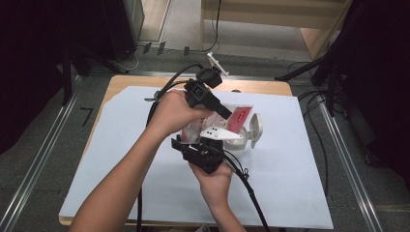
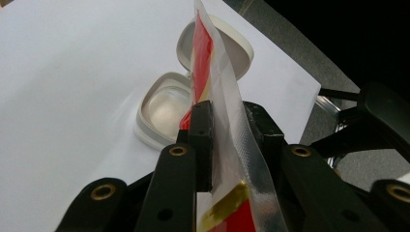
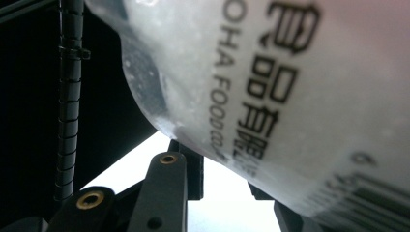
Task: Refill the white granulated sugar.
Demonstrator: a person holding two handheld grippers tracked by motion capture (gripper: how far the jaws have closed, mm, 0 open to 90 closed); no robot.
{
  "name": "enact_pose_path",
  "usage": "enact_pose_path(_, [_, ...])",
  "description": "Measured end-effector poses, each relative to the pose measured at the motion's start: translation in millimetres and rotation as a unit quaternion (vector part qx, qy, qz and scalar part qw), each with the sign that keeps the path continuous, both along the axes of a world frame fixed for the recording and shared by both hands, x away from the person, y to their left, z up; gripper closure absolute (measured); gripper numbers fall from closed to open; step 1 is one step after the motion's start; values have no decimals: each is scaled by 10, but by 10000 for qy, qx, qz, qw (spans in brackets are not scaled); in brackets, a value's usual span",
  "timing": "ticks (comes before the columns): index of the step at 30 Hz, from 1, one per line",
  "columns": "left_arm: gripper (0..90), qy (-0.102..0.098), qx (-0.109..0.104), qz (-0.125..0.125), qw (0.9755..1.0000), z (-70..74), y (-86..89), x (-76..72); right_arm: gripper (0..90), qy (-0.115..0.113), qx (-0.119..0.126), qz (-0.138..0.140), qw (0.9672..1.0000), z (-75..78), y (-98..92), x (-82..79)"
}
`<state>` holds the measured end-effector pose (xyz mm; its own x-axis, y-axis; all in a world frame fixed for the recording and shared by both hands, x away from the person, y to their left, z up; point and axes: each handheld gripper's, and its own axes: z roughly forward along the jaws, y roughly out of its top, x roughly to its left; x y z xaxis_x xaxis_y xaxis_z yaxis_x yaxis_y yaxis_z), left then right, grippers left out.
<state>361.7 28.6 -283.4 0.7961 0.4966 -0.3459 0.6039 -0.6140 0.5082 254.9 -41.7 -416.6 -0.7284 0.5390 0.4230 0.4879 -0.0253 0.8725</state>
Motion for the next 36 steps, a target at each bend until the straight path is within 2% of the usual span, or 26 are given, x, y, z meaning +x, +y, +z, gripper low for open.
enact_pose_path(14, [761, 6, -4, 35, 10000, 2, -7, 7, 640, 34, 86, 35, 10000, 7, 1, 5])
enact_pose_path(30, [762, -11, 24, 29, 10000, 3, -3, 18, 633, 46, 132, 43, 9999, 9, 3, 12])
enact_pose_path(36, [763, -26, 18, 22, 10000, 3, -8, 18, 605, 30, 129, 30, 9999, 11, 8, 4])
